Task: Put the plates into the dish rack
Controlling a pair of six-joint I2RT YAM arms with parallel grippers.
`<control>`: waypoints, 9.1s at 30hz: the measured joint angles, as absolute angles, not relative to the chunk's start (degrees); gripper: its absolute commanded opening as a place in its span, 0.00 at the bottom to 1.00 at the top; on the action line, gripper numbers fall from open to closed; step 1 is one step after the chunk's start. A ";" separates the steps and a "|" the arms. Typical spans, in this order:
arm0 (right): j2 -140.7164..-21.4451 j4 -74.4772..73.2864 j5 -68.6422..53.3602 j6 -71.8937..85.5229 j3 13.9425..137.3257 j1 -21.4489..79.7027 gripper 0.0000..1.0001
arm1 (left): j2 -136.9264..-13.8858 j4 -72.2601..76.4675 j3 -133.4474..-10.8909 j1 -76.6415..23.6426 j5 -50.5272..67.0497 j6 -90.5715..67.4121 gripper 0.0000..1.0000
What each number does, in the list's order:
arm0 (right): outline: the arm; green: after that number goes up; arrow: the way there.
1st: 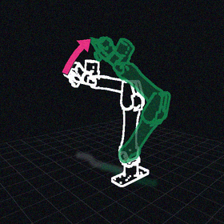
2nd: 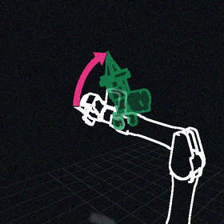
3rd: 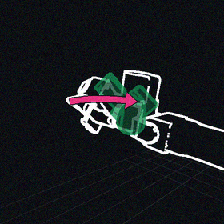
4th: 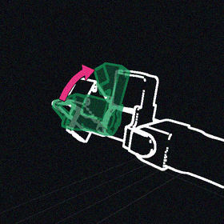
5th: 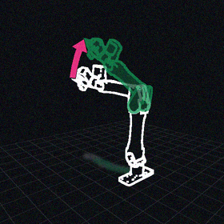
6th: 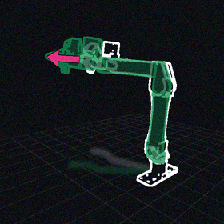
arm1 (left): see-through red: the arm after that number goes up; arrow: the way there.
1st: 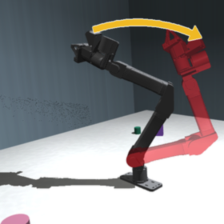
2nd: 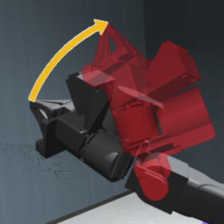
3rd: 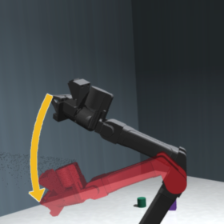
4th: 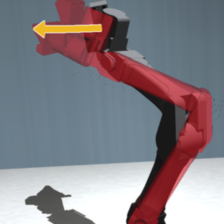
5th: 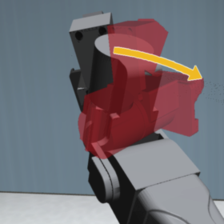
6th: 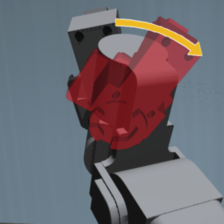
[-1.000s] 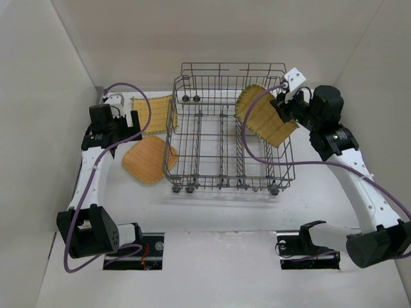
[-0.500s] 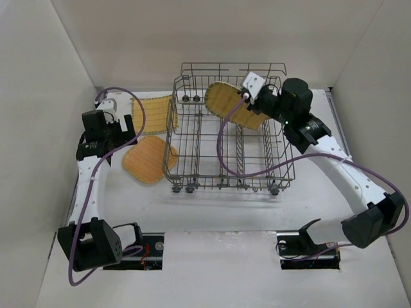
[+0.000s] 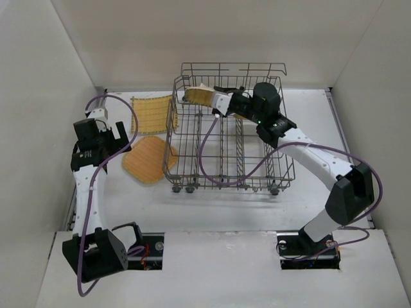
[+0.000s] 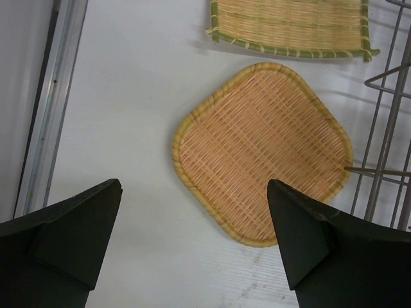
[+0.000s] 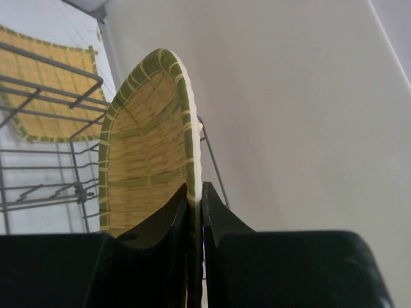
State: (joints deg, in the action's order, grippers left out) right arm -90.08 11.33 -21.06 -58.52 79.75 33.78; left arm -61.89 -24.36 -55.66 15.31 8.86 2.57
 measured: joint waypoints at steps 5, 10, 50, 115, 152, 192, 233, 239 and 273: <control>-93.21 16.01 -22.46 -62.39 78.39 33.78 0.00 | -61.65 -24.56 -55.59 17.85 9.47 2.59 0.98; -94.76 19.11 -23.79 -64.71 75.92 33.85 0.00 | -61.73 -24.73 -55.59 19.68 10.37 2.61 0.98; -110.85 29.47 -24.25 -68.05 79.02 33.34 0.00 | -66.52 -25.12 -55.79 25.02 12.21 4.16 0.98; -66.19 -2.66 -1.17 -39.79 72.38 28.49 0.88 | -89.95 -17.72 -67.29 22.33 32.84 -8.36 0.88; -65.19 -11.31 -0.82 -41.45 73.01 26.48 0.87 | -87.55 -20.03 -39.05 44.01 51.59 -12.80 0.62; -68.75 -13.76 -0.43 -43.90 77.21 27.53 0.84 | -109.65 -0.43 -48.69 30.20 59.86 -25.34 0.07; -70.52 -11.60 -4.60 -37.58 76.88 29.78 0.86 | -62.13 -19.38 -55.22 46.87 46.83 -16.84 0.02; -70.52 -11.05 -5.63 -36.03 76.88 29.78 0.87 | -59.07 -20.80 -63.72 44.91 46.06 -13.93 0.03; -66.08 -8.54 -7.57 -35.53 70.98 29.61 0.86 | -72.77 -46.87 -102.06 -19.25 6.87 32.21 0.02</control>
State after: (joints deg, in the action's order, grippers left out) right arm -66.08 -8.54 -7.57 -35.53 70.98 29.61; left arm -72.77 -46.87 -102.06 -19.25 6.87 32.21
